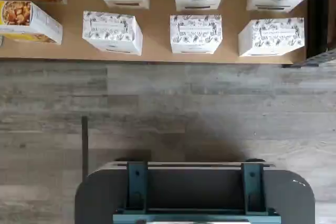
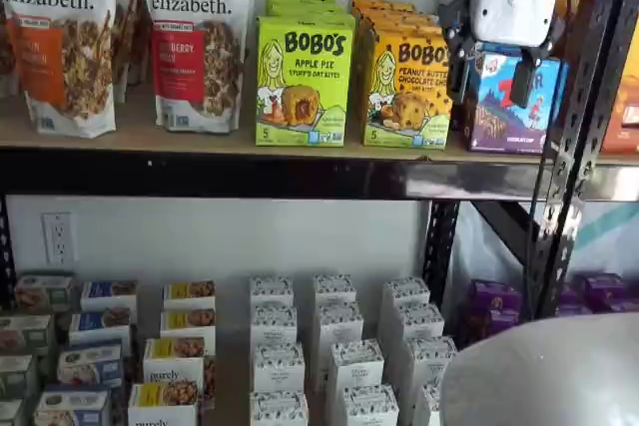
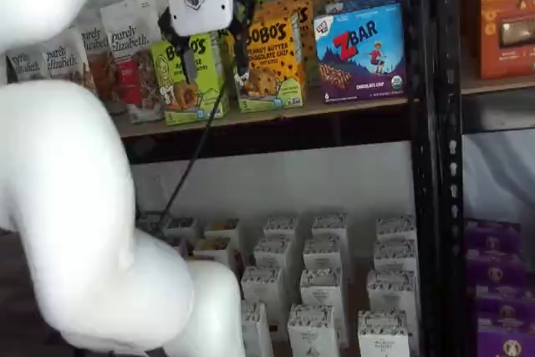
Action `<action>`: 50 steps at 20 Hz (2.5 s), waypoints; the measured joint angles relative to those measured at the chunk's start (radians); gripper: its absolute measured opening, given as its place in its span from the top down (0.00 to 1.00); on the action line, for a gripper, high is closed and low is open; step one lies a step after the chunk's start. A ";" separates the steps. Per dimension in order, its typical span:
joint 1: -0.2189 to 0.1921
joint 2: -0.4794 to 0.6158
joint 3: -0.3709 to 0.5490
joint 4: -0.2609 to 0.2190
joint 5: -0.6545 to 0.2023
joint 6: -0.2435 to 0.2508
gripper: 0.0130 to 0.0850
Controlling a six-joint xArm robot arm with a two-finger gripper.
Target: Pick up the orange box on the top shelf, the fifth box from the left
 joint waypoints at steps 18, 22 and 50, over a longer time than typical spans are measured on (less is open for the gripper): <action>0.024 0.085 -0.068 -0.029 0.093 0.011 0.00; 0.043 0.048 -0.016 -0.070 -0.058 0.020 0.00; 0.070 0.081 0.115 -0.057 -0.662 0.063 0.00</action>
